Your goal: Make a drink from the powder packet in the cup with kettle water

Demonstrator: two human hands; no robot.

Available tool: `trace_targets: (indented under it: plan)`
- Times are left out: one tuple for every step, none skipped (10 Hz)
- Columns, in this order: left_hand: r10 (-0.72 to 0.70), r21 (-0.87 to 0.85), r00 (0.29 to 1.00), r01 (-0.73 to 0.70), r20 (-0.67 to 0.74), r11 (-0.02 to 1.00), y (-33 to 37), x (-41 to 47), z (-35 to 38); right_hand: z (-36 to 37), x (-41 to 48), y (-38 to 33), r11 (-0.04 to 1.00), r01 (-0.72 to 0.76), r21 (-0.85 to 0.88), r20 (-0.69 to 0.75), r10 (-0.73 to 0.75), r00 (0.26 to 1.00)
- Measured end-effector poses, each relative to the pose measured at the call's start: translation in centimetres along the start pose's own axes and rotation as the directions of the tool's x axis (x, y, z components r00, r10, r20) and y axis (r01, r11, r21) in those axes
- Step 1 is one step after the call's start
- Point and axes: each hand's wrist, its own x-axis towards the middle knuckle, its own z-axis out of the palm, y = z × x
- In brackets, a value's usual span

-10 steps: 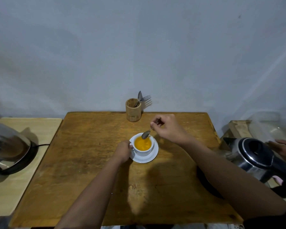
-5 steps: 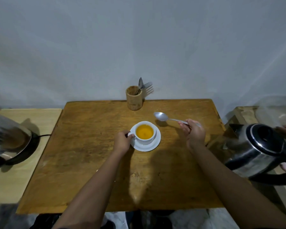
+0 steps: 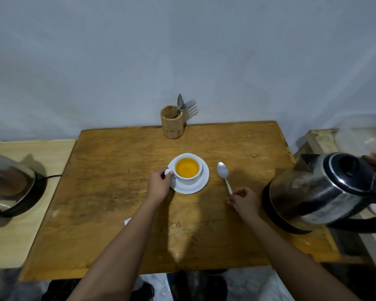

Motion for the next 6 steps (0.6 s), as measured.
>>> trace_targets:
  plan:
    - [-0.022, -0.013, 1.0, 0.022, 0.007, 1.0, -0.2, 0.1, 0.0, 0.4, -0.7, 0.3, 0.962, 0.09, -0.258, 0.043, -0.081, 0.996]
    - [-0.036, -0.023, 0.999, 0.037, 0.004, 0.999, -0.2, 0.1, 0.0, 0.8, -1.1, 0.3, 0.891, 0.205, -0.404, 0.071, -0.193, 0.979]
    - [-0.029, -0.041, 0.999, 0.029, -0.014, 0.999, -0.2, 0.0, 0.2, 1.1, -1.0, 0.5, 0.789, 0.288, -0.542, 0.126, -0.262, 0.957]
    - [-0.049, -0.04, 0.999, 0.049, 0.0, 0.998, -0.2, -0.1, 0.3, 1.3, -0.8, 1.0, 0.696, 0.342, -0.632, 0.187, -0.291, 0.938]
    - [-0.037, -0.029, 0.999, 0.036, -0.035, 0.999, -0.2, -0.1, 0.3, 1.4, -0.4, 0.9, 0.681, 0.372, -0.631, 0.206, -0.315, 0.927]
    - [-0.036, 0.016, 0.979, 0.04, -0.202, 0.999, -1.1, -1.4, 0.4, 0.6, 0.0, 0.5, 0.579, 0.408, -0.706, 0.189, -0.4, 0.897]
